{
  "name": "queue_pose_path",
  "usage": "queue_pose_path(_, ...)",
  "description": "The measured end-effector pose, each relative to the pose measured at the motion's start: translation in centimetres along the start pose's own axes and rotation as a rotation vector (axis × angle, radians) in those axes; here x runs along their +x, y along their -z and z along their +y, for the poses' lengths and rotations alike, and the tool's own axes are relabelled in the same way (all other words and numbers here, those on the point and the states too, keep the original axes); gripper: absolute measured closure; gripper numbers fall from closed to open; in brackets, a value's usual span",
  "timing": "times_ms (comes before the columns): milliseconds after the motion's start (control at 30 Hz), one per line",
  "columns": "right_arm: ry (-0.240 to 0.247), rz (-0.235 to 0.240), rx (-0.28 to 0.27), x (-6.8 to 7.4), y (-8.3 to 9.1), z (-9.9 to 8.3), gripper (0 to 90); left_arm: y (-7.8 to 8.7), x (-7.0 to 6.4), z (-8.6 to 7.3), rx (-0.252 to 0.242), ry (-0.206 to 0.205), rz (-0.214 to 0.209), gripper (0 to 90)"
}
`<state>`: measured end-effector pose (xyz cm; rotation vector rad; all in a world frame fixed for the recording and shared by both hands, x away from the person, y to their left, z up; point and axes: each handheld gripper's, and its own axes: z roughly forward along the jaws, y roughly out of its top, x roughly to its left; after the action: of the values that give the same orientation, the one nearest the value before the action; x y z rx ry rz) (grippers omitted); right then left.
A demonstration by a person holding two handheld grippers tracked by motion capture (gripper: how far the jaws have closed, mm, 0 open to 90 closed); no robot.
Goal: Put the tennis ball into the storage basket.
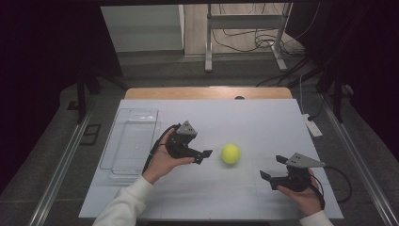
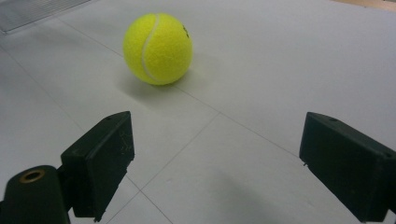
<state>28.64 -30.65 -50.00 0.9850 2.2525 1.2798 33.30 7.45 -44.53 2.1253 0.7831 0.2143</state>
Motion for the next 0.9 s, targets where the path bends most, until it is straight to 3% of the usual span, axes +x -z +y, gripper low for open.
queue_pose_path(900,-0.001,0.0,0.002,0.0,0.1,0.0,10.4,-1.7,-0.6,1.1,0.012,-0.026,-0.032,11.8)
